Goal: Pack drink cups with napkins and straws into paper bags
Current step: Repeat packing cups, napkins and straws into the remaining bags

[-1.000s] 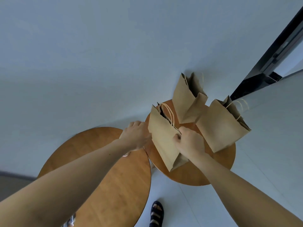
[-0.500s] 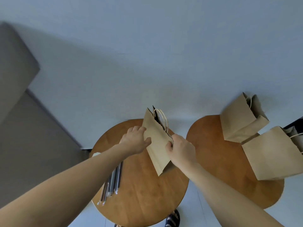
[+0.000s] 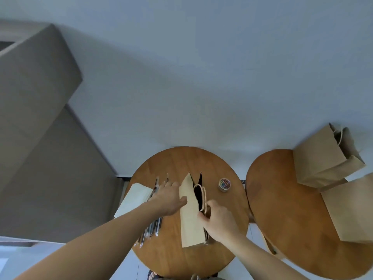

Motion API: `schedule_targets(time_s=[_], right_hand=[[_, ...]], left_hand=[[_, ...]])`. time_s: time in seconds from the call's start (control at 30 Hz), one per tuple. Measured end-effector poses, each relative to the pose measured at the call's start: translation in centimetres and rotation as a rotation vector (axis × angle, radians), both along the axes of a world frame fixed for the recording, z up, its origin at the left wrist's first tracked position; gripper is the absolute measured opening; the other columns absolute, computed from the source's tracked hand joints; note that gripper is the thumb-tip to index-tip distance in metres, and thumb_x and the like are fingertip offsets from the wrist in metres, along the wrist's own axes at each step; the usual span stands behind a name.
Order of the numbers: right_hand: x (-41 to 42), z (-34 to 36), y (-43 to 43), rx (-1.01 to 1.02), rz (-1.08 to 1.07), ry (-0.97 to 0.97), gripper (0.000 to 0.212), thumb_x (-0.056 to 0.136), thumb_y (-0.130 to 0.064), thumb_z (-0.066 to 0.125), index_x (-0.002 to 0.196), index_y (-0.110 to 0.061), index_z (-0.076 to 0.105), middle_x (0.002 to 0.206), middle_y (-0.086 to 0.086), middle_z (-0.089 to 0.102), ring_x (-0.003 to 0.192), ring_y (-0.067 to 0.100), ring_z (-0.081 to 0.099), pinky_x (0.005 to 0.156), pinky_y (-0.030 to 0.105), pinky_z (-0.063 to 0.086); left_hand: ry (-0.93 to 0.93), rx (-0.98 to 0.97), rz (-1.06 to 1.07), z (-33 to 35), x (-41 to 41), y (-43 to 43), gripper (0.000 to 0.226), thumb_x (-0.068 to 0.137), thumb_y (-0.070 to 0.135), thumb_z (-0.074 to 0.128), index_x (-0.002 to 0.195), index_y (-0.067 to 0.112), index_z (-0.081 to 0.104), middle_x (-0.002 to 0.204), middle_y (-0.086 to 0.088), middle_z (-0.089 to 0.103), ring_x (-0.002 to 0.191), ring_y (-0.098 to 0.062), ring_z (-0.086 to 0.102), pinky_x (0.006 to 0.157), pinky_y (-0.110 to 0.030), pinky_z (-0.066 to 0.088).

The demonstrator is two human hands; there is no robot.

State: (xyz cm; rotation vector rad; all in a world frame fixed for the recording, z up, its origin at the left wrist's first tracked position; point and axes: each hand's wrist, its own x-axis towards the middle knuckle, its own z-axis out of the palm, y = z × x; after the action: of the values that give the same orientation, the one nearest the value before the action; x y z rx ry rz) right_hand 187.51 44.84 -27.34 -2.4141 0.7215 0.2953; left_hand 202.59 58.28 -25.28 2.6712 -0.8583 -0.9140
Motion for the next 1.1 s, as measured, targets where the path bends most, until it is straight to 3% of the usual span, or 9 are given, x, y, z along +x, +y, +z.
schedule_targets(time_s=[0.1,0.2,0.33,0.47,0.6,0.73,0.8,1.0,1.1], right_hand=[[0.7,0.0,-1.7,0.102,-0.017,-0.003,0.073,0.079,-0.074,0.049,0.133,-0.025,0.046,0.092,-0.012,0.066,0.083,0.006,0.064,0.071,0.027,0.054],[1.3,-0.2,-2.9,0.21,0.01,-0.019,0.082,0.071,-0.079,0.052,0.133,-0.027,0.048,0.11,-0.011,0.066,0.099,0.009,0.063,0.087,0.033,0.054],[1.4,-0.9,-3.9,0.359,0.08,-0.014,0.065,0.078,-0.062,0.069,0.13,-0.028,0.051,0.105,-0.014,0.065,0.096,0.005,0.063,0.088,0.031,0.054],[1.5,-1.2,-4.4,0.354,0.082,-0.044,0.032,0.088,-0.041,0.068,0.115,-0.029,0.056,0.092,-0.013,0.065,0.085,0.007,0.064,0.079,0.029,0.057],[1.8,-1.2,-4.4,0.23,0.003,-0.035,0.015,0.09,-0.032,0.058,0.104,-0.027,0.057,0.081,-0.008,0.067,0.072,0.009,0.064,0.063,0.032,0.055],[2.5,-0.8,-4.4,-0.02,-0.033,-0.003,0.014,0.087,-0.038,0.057,0.093,-0.026,0.053,0.075,-0.008,0.062,0.063,0.006,0.057,0.047,0.02,0.035],[2.6,-0.7,-4.5,-0.093,-0.037,0.004,0.018,0.088,-0.041,0.058,0.089,-0.025,0.05,0.074,-0.008,0.06,0.06,0.006,0.056,0.047,0.018,0.034],[2.9,-0.7,-5.3,-0.231,0.009,0.069,0.023,0.096,-0.042,0.055,0.109,-0.023,0.052,0.093,-0.006,0.065,0.076,0.012,0.066,0.052,0.017,0.041],[2.2,-0.7,-6.9,-0.265,-0.029,0.109,0.023,0.095,-0.038,0.057,0.112,-0.023,0.055,0.085,-0.008,0.061,0.072,0.012,0.064,0.046,0.017,0.036]], left_hand=[[0.029,-0.018,0.009,-0.3,-0.3,-0.4,0.069,0.092,0.051,0.051,0.151,0.021,0.029,0.157,-0.008,0.033,0.144,-0.031,0.03,0.112,-0.047,0.034],[0.087,-0.028,0.006,-0.5,-0.6,-1.0,0.079,0.087,0.049,0.059,0.153,0.022,0.025,0.159,-0.008,0.029,0.145,-0.03,0.028,0.112,-0.045,0.033],[0.213,0.016,0.016,-1.4,-1.4,-1.4,0.102,0.071,0.054,0.073,0.154,0.024,0.021,0.153,-0.005,0.039,0.134,-0.026,0.043,0.107,-0.044,0.043],[0.235,0.07,0.077,-2.2,-2.5,-2.1,0.109,0.062,0.07,0.067,0.15,0.023,0.024,0.147,-0.003,0.046,0.124,-0.025,0.052,0.097,-0.04,0.05],[0.16,0.08,0.213,-2.3,-3.2,-3.2,0.092,0.07,0.075,0.051,0.142,0.019,0.038,0.125,-0.002,0.059,0.098,-0.02,0.06,0.081,-0.037,0.056],[0.156,0.076,0.324,-2.0,-3.2,-4.0,0.054,0.079,0.052,0.051,0.119,0.016,0.05,0.098,-0.001,0.064,0.083,-0.019,0.067,0.076,-0.037,0.06],[0.128,0.077,0.367,-2.2,-3.1,-4.1,0.04,0.086,0.046,0.052,0.114,0.018,0.051,0.09,-0.002,0.064,0.078,-0.019,0.068,0.075,-0.037,0.061],[0.025,0.174,0.393,-3.4,-2.8,-3.5,0.021,0.099,0.038,0.052,0.092,0.02,0.061,0.077,0.002,0.065,0.064,-0.012,0.067,0.06,-0.023,0.058],[-0.053,0.191,0.398,-3.3,-1.9,-2.6,0.017,0.099,0.03,0.054,0.085,0.023,0.06,0.074,0.003,0.063,0.064,-0.011,0.066,0.062,-0.023,0.059]])
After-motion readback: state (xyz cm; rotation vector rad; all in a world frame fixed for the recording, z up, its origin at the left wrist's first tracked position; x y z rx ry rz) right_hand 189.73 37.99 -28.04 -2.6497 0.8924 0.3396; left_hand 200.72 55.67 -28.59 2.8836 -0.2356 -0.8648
